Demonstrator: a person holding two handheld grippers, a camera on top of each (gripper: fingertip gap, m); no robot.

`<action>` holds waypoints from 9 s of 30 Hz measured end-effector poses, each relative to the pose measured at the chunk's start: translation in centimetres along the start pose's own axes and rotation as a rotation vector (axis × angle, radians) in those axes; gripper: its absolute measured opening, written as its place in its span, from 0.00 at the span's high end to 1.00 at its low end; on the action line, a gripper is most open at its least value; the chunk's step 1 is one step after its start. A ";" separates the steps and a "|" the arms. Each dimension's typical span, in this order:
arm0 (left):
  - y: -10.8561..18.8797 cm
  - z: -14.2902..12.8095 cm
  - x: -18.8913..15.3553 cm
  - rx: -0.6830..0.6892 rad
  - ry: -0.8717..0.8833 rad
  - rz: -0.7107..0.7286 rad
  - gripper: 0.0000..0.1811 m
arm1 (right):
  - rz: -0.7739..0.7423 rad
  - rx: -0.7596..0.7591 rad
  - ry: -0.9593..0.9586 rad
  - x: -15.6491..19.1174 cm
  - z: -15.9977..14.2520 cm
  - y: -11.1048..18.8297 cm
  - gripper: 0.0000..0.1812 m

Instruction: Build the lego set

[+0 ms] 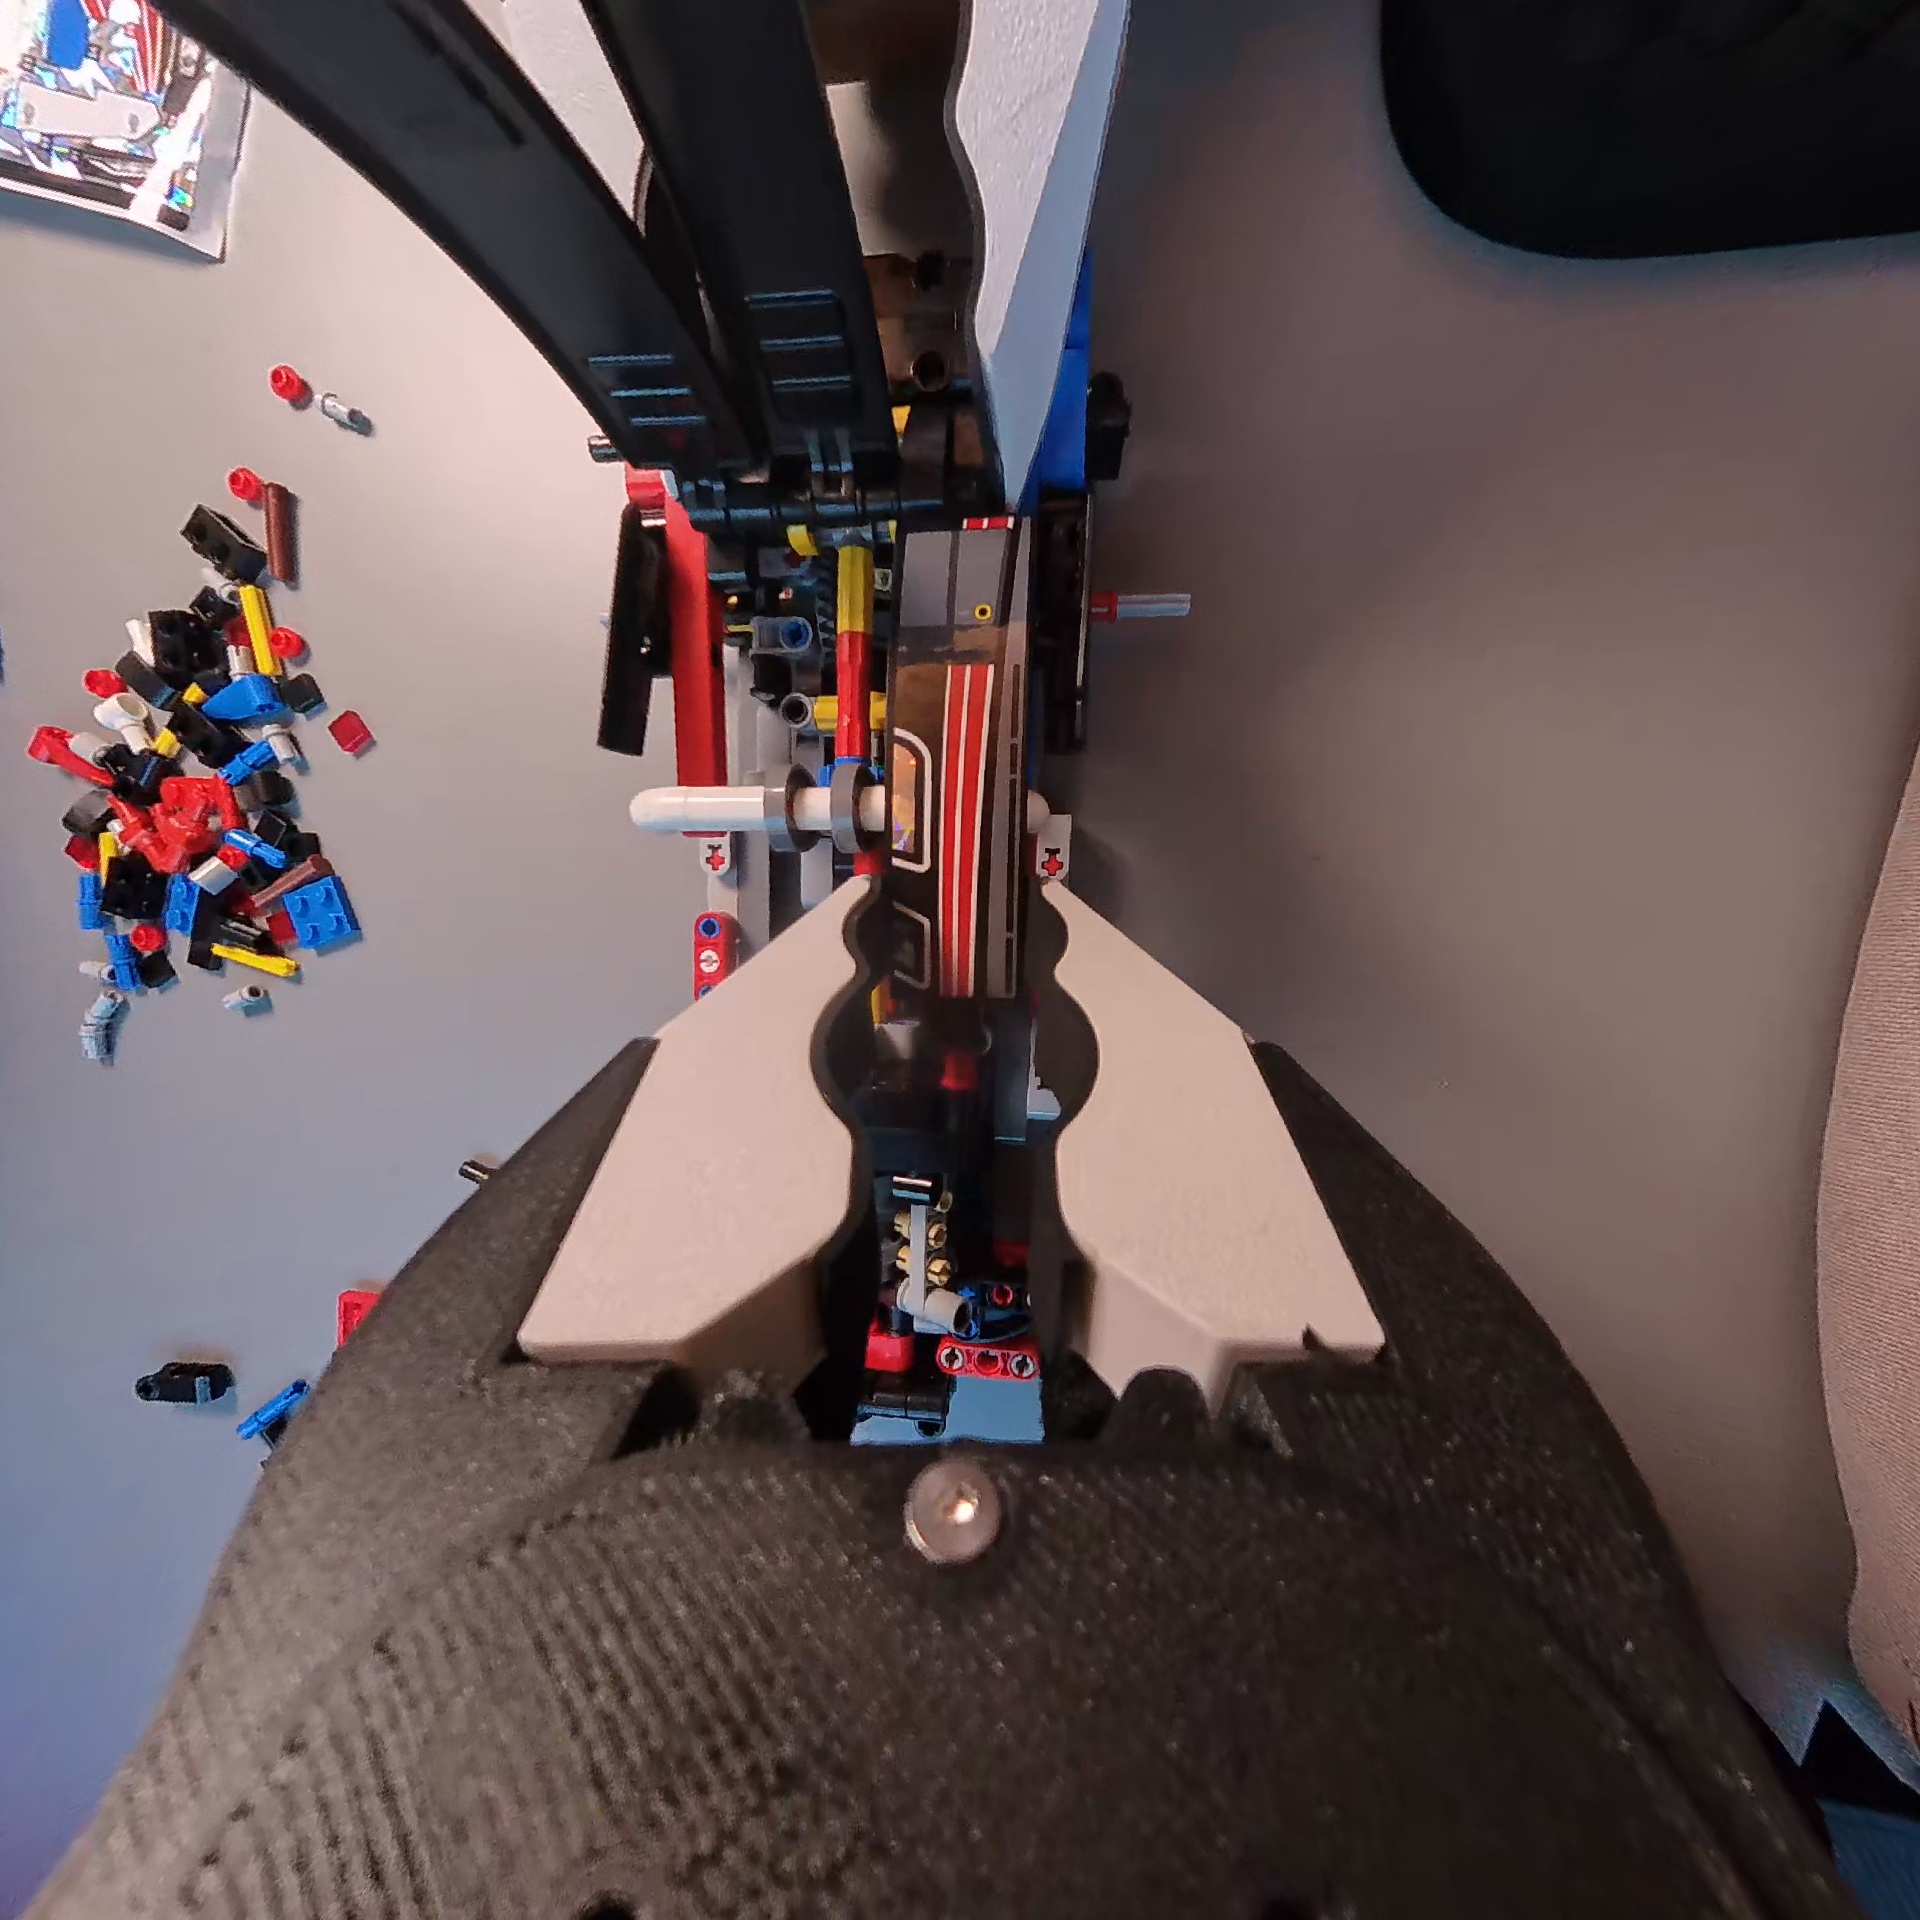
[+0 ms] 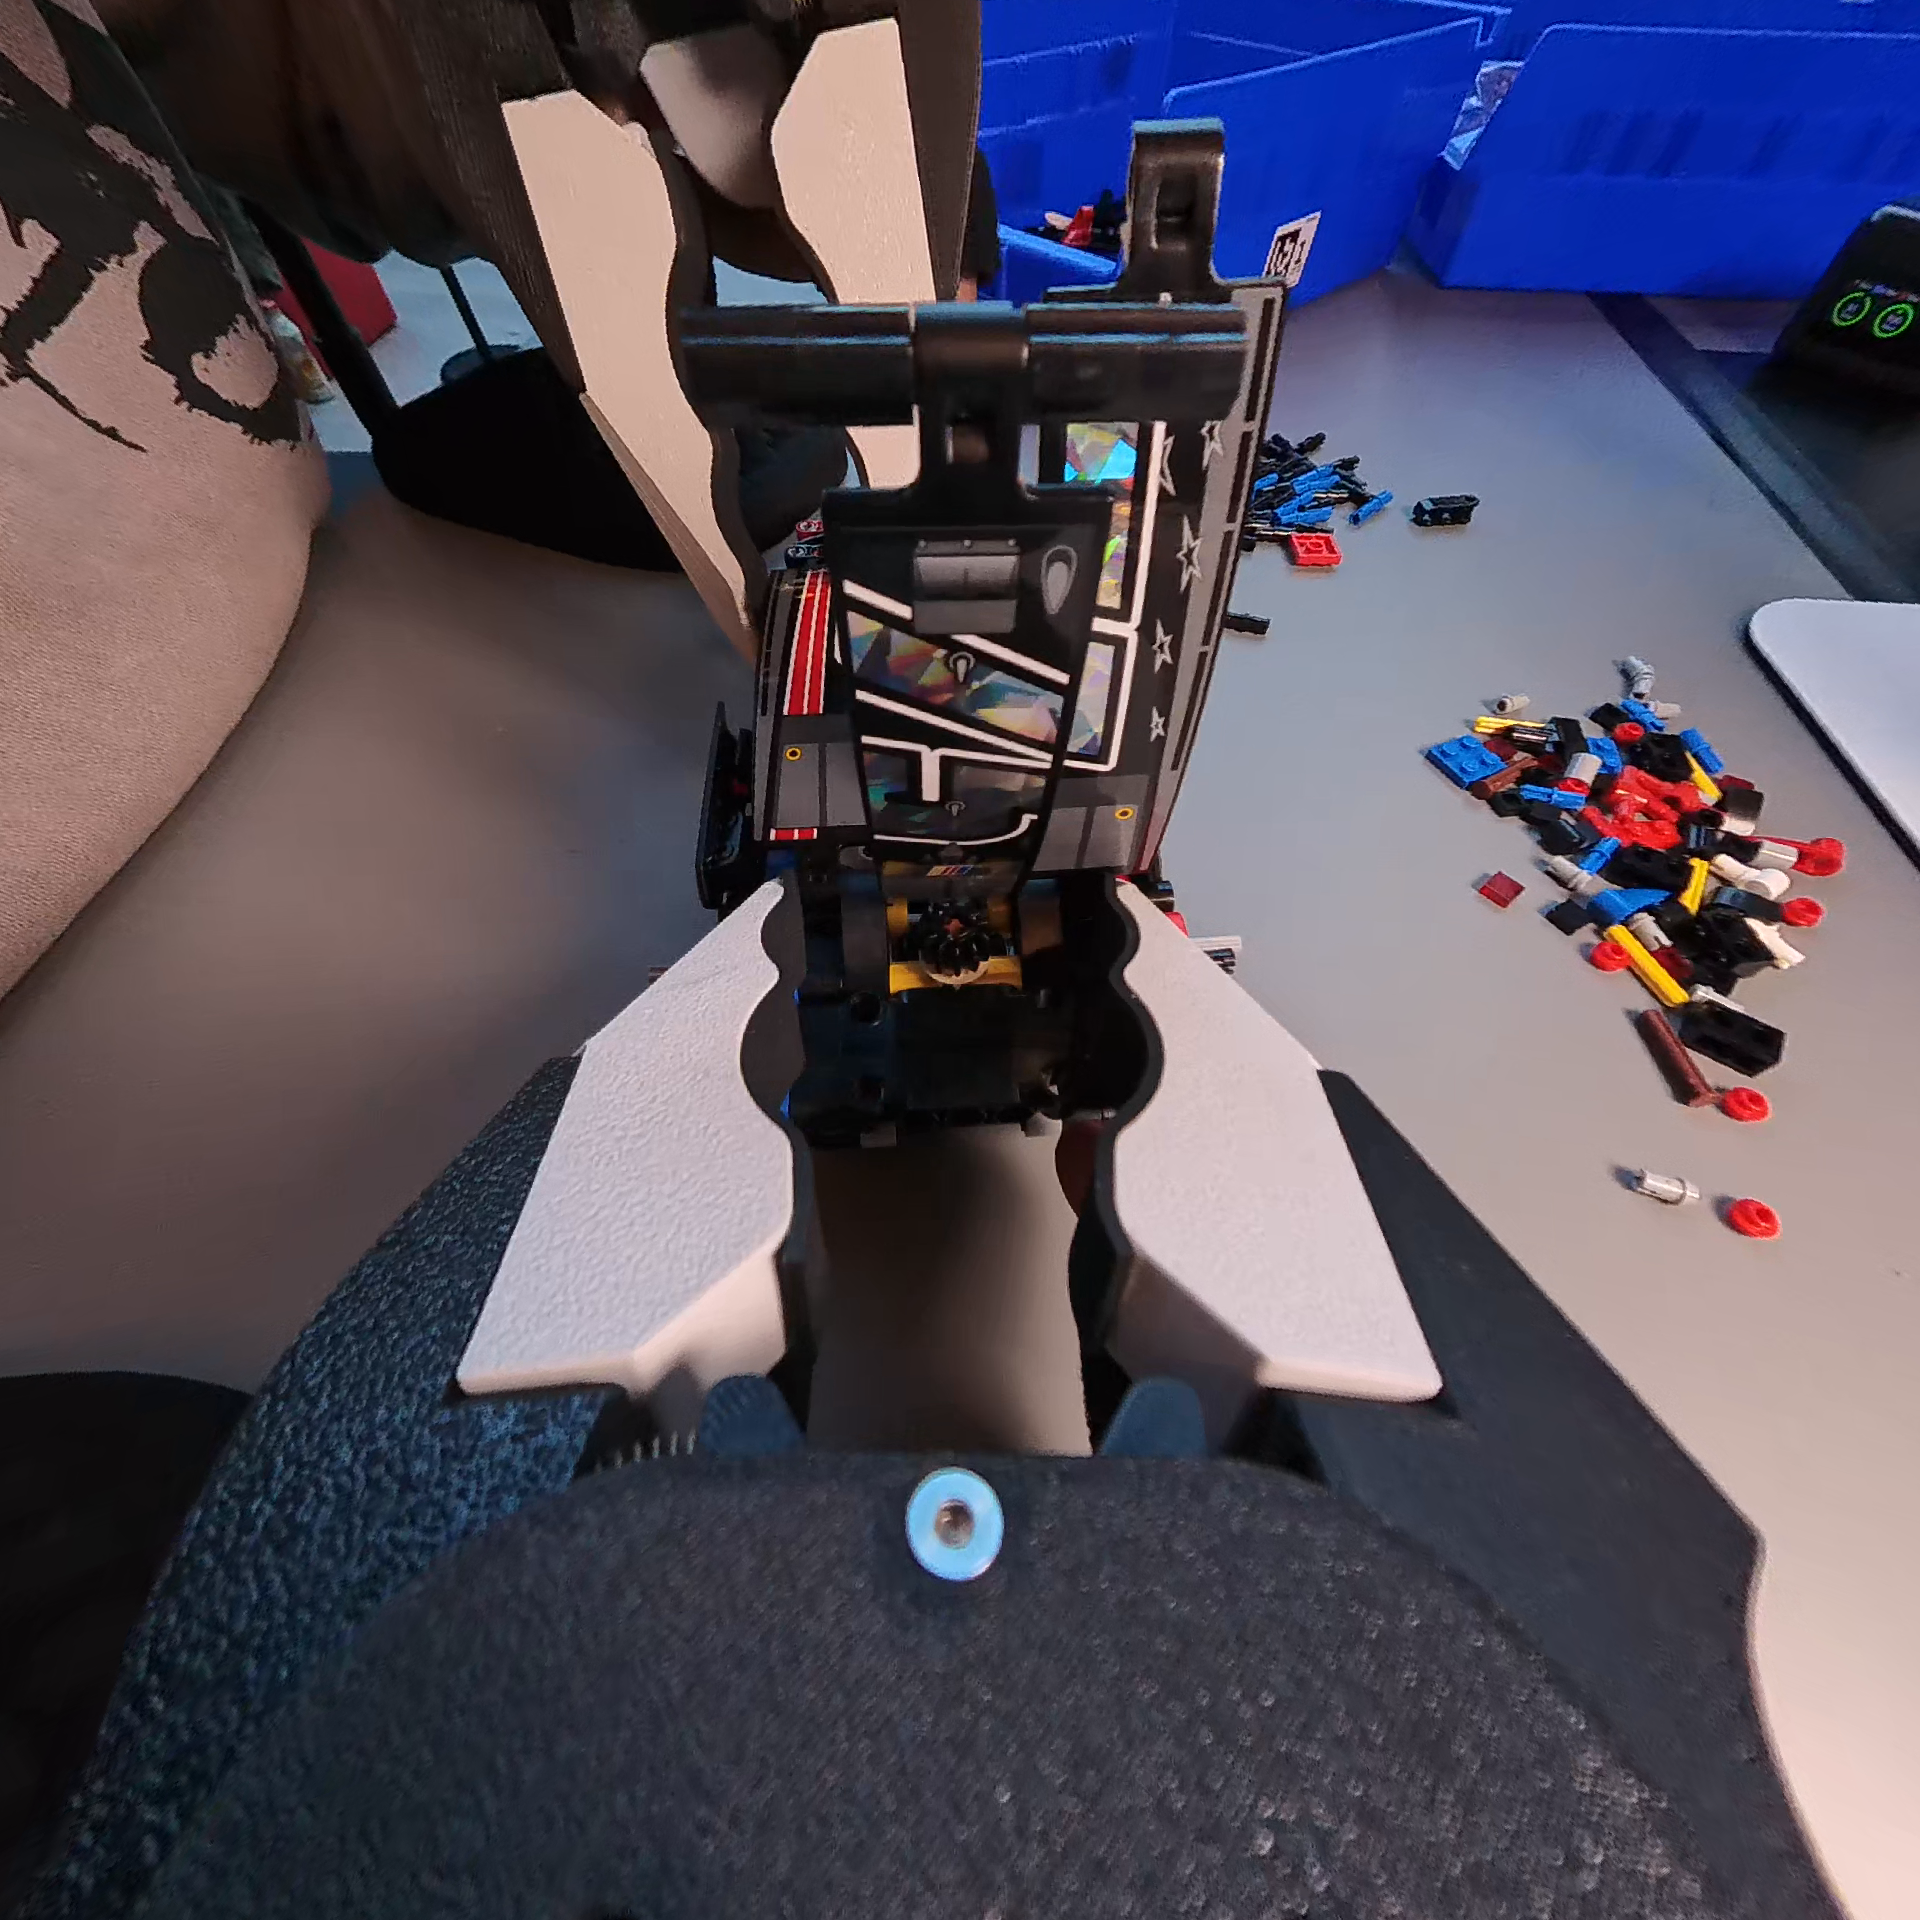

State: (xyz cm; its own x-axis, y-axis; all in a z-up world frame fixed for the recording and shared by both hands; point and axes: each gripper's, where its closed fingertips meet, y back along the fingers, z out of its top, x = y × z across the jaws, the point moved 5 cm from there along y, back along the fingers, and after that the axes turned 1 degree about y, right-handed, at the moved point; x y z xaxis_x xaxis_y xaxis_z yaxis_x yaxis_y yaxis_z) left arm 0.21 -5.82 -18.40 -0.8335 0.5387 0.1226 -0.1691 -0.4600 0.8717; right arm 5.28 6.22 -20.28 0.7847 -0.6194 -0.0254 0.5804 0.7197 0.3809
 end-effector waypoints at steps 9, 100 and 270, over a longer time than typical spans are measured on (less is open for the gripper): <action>0.1 -0.2 0.2 -0.088 0.022 -0.013 0.86 | -0.017 -0.003 -0.009 0.1 0.1 0.0 0.70; 2.8 -7.6 1.7 -0.519 0.228 -0.071 0.47 | -1.129 -0.019 -0.321 -3.5 5.3 5.4 0.82; 15.0 -0.5 17.6 -0.782 0.211 0.806 0.81 | -1.035 -0.173 -0.002 -11.9 12.2 10.8 0.78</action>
State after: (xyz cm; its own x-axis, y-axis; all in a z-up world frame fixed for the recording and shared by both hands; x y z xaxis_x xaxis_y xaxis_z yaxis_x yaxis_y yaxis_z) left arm -17.24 -3.62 -3.46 -0.9070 -0.2078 0.3662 0.2356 -0.9713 0.0324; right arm -0.42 17.54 -4.63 -0.1127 -0.9587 -0.2613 0.9913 -0.1265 0.0367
